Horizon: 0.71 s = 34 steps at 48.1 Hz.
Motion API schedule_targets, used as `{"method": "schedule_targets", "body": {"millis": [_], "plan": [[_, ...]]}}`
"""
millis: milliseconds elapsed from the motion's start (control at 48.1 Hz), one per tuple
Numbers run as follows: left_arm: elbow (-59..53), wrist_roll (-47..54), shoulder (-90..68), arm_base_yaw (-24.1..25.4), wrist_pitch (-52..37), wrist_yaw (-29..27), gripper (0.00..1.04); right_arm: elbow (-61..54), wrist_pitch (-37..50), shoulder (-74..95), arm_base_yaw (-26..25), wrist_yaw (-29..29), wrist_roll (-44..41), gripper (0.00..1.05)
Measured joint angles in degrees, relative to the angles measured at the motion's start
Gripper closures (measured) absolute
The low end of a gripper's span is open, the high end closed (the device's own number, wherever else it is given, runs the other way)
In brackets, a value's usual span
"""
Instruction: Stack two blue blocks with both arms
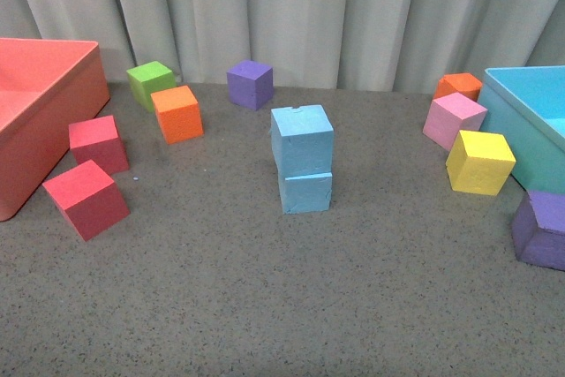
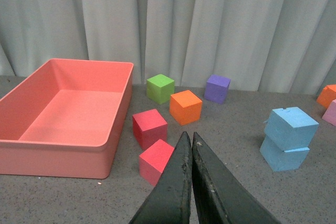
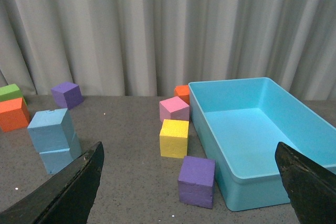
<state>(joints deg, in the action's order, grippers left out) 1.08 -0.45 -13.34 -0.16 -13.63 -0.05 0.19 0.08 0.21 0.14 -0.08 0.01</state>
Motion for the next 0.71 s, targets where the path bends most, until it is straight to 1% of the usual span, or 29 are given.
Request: {"method": "schedule_targets", "body": {"millis": [291,416,582,624,707], "plan": [[0.0,0.0,3.3,0.0,3.3,0.0,1.01,0.0,0.0,0.0,0.0,0.0,0.0,0.1],[0.0,0.0,10.7,0.0,12.6,0.0,1.01,0.0,0.0,0.0,0.0,0.0,0.0,0.1],[0.0,0.0,13.0,0.0,13.5,0.0,1.01,0.0,0.0,0.0,0.0,0.0,0.0,0.1],[0.0,0.0,13.0,0.0,13.5,0.0,0.93,0.0,0.0,0.0,0.0,0.0,0.0,0.1],[0.0,0.0,13.1,0.0,13.5,0.0,0.74,0.0,0.0,0.0,0.0,0.0,0.0,0.1]]}}
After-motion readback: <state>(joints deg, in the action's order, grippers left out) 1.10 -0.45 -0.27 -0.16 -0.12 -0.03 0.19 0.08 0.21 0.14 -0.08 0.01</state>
